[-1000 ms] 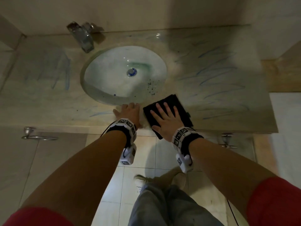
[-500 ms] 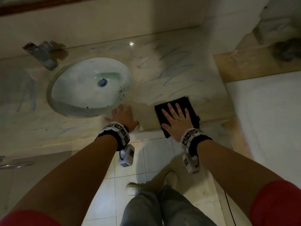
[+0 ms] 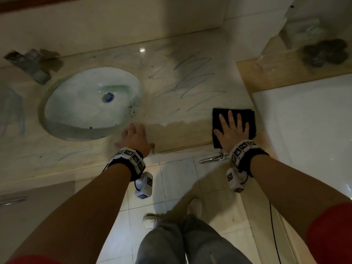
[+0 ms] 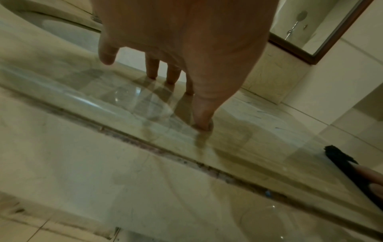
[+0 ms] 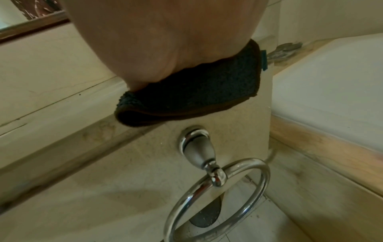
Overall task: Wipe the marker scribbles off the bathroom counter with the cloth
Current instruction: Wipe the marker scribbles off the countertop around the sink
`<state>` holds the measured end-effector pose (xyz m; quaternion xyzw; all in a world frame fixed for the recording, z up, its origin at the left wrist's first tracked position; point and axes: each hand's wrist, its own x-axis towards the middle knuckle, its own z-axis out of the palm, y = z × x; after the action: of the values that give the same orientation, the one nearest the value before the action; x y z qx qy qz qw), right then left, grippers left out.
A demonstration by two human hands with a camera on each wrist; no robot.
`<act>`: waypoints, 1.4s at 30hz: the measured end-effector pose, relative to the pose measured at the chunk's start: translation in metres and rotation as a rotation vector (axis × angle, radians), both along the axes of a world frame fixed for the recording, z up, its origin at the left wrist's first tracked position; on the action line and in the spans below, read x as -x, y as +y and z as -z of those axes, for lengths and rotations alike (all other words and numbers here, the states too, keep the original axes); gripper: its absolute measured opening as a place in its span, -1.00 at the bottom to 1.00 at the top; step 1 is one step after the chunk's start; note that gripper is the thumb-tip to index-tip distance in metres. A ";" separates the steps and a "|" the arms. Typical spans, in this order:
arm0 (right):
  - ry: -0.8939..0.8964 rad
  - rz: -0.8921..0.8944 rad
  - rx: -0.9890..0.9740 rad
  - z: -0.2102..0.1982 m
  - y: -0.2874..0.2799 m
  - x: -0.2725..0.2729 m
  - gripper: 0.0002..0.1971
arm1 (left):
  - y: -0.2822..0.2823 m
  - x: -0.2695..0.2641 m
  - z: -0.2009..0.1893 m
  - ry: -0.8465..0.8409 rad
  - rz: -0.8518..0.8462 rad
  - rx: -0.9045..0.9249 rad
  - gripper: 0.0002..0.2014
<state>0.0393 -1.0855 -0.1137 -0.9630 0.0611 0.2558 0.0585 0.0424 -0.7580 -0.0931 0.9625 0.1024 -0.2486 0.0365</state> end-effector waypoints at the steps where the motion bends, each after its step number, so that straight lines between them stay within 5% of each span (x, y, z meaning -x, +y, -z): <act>1: -0.004 0.005 0.005 0.001 0.002 -0.001 -0.36 | 0.001 0.000 0.000 0.001 0.005 -0.007 -0.17; 8: -0.056 -0.010 0.052 0.005 0.025 -0.001 -0.36 | 0.003 0.001 0.001 0.003 0.025 -0.031 -0.14; 17: -0.075 -0.488 -0.046 0.007 0.168 0.024 -0.34 | 0.006 0.001 -0.002 -0.021 0.034 -0.025 -0.12; 21: -0.099 -0.458 -0.066 0.008 0.143 0.018 -0.36 | 0.005 0.000 -0.006 -0.001 0.011 -0.002 -0.12; 29: -0.082 -0.111 -0.001 0.007 0.024 -0.004 -0.36 | 0.004 0.002 -0.007 -0.006 0.014 0.001 -0.11; 33: -0.100 -0.070 0.009 0.006 0.059 -0.005 -0.36 | 0.003 0.001 -0.003 -0.025 0.014 0.002 -0.13; 38: -0.131 -0.388 -0.034 0.004 0.144 0.017 -0.36 | 0.004 0.001 -0.001 -0.017 0.015 -0.011 -0.11; 42: -0.096 -0.462 -0.066 0.008 0.155 0.021 -0.37 | 0.002 0.001 -0.005 -0.008 0.012 -0.027 -0.13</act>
<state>0.0186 -0.9301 -0.1213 -0.9600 -0.1721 0.2182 0.0325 0.0415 -0.7558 -0.0882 0.9645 0.0998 -0.2433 0.0222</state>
